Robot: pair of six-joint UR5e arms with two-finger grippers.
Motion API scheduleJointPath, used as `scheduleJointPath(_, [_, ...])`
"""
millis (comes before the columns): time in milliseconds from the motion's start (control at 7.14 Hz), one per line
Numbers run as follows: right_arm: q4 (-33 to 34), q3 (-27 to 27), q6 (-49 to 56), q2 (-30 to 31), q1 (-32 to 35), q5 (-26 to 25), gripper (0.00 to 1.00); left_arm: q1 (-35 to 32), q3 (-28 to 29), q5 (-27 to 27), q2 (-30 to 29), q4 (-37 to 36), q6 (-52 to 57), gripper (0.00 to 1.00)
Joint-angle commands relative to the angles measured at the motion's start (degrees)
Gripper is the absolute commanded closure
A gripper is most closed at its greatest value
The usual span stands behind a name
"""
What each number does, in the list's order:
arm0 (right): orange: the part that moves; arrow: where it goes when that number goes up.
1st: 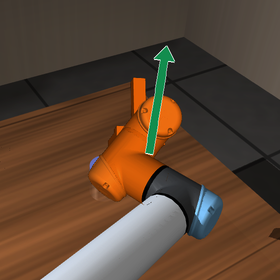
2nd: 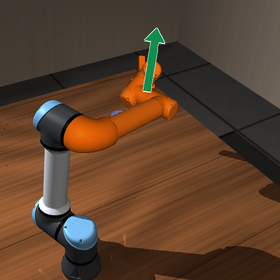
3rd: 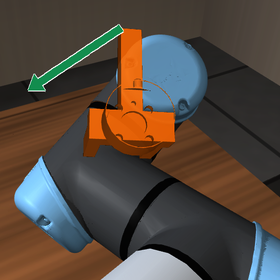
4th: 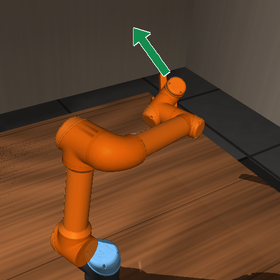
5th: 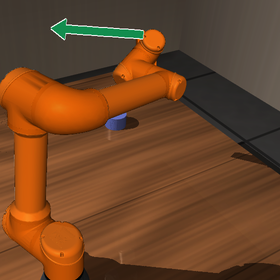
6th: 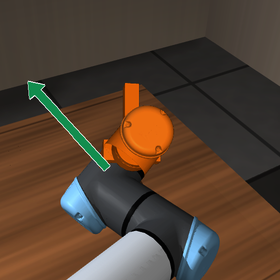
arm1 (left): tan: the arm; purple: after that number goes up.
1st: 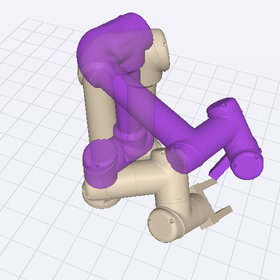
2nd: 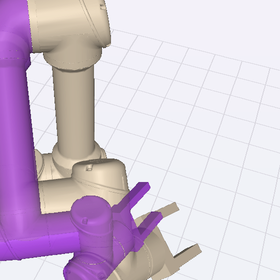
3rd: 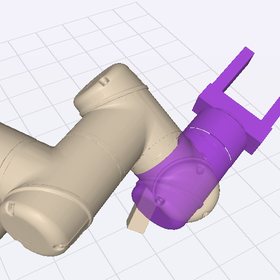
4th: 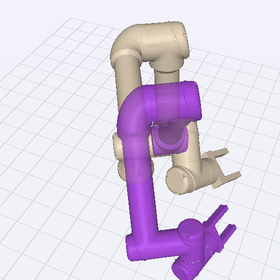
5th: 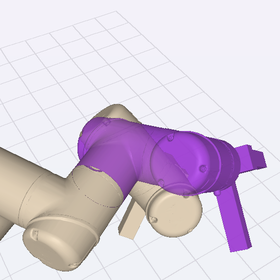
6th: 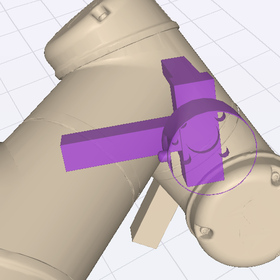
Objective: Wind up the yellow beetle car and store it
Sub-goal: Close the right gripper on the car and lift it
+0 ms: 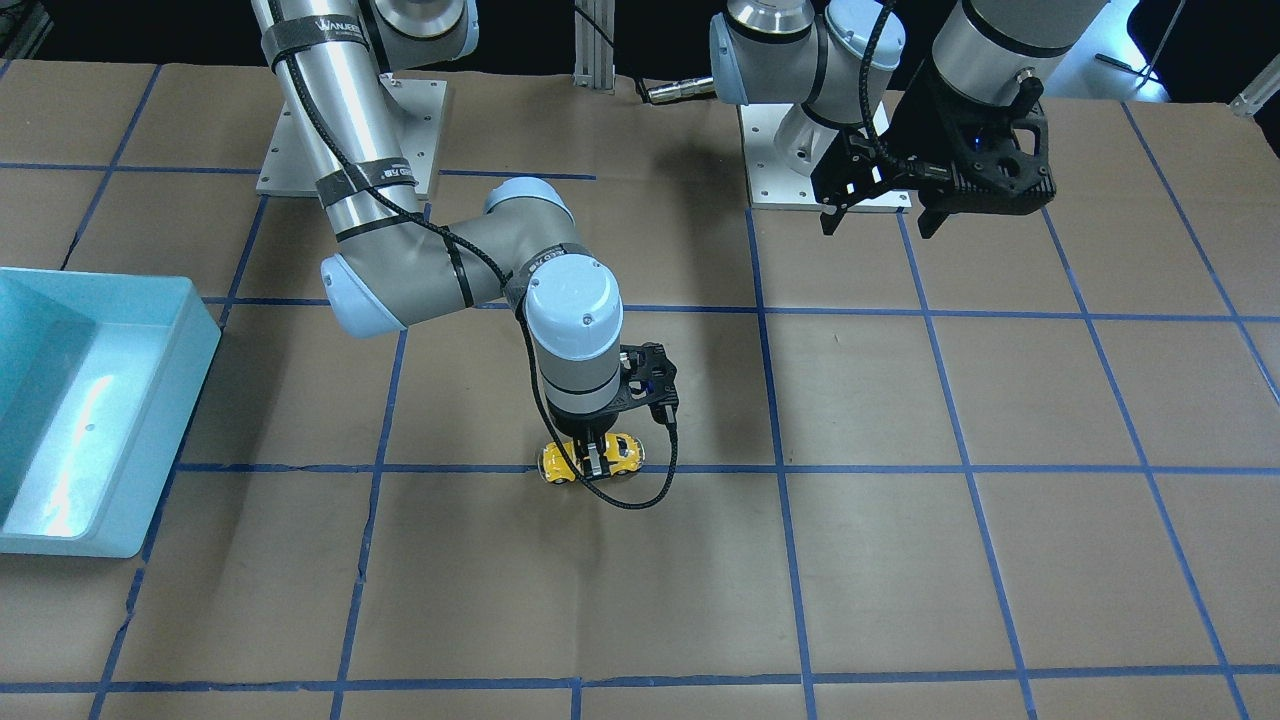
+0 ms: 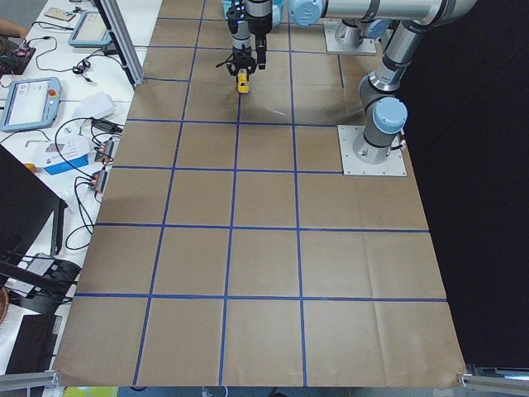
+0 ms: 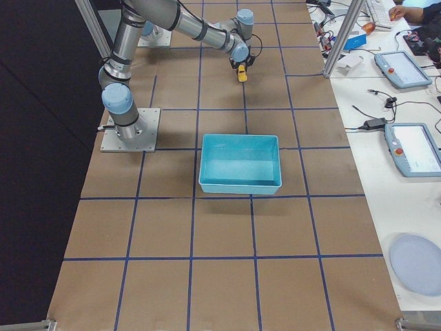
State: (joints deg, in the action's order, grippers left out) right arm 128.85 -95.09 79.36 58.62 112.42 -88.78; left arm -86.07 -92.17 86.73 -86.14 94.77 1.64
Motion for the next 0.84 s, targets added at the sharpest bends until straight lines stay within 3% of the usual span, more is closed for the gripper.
scheduleJointPath(0, [-3.4,0.3,-0.1,4.5,-1.7,-0.3,0.92,0.0,0.1,0.7,0.0,0.2,0.0,0.0])
scheduleJointPath(280, [-12.7,0.2,-0.5,11.9,-8.8,0.0,0.92,0.0,0.1,0.5,-0.1,0.0,0.0,0.0])
scheduleJointPath(700, [-16.9,-0.4,-3.5,20.4,-25.1,-0.3,0.95,0.4,0.1,0.0,0.1,-0.3,0.0,0.0])
